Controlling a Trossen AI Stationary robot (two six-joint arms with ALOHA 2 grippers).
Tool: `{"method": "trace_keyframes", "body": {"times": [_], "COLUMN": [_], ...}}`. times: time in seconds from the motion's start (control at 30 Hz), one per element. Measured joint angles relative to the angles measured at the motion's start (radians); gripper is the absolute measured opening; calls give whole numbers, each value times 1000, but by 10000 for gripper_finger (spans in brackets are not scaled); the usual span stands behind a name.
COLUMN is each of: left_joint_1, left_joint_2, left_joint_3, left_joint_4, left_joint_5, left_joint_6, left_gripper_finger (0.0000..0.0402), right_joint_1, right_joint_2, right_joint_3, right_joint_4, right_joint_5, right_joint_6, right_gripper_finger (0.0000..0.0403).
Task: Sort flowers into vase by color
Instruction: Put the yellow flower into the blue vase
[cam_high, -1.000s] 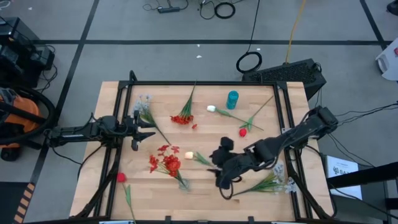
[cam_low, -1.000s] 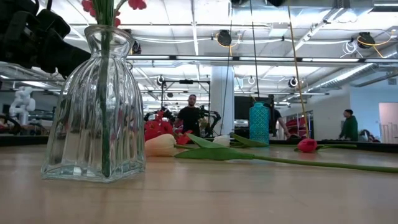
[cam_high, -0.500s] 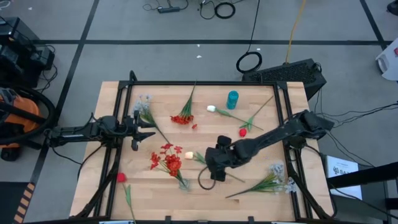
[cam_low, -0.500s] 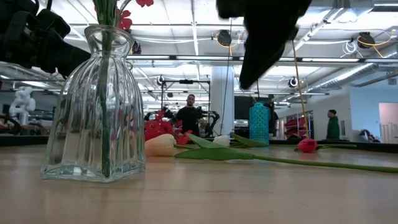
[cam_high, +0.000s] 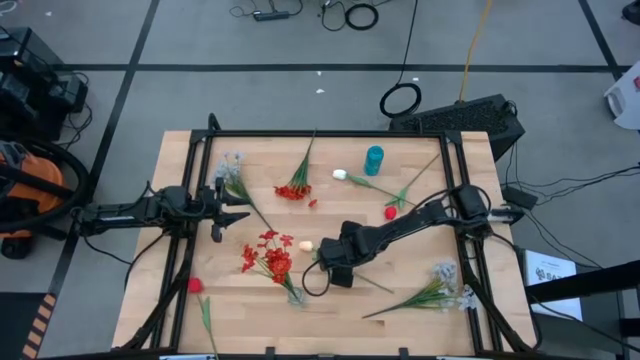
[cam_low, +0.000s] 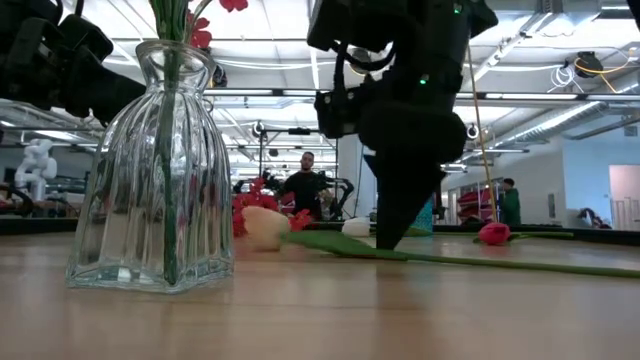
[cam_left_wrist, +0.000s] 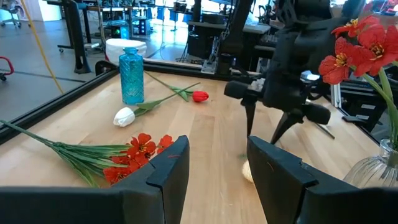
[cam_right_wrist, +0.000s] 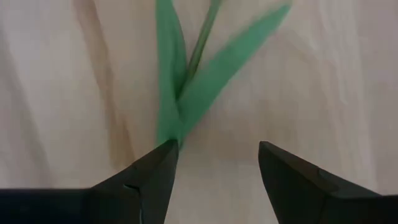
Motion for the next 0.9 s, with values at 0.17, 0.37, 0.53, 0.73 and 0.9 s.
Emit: {"method": "trace_keyframes", "body": {"times": [0.17, 0.37, 0.53, 0.73, 0.9], "left_joint_1": [0, 0, 0, 0, 0], "left_joint_2": [0, 0, 0, 0, 0], "left_joint_3": [0, 0, 0, 0, 0], "left_joint_4": [0, 0, 0, 0, 0], "left_joint_5": [0, 0, 0, 0, 0], "left_joint_6": [0, 0, 0, 0, 0], "left_gripper_finger": [168, 168, 168, 168, 168], "right_joint_1": [0, -9, -22, -14, -7], "right_joint_2": [25, -6, -50, -60, -61], "right_joint_3": [3, 0, -5, -4, -3], "right_joint_4": [10, -19, -23, 44, 51], "right_joint_5": [-27, -48, -64, -64, -59], "right_joint_6": [52, 97, 130, 157, 190], "right_gripper_finger": [212, 182, 167, 164, 164]}}
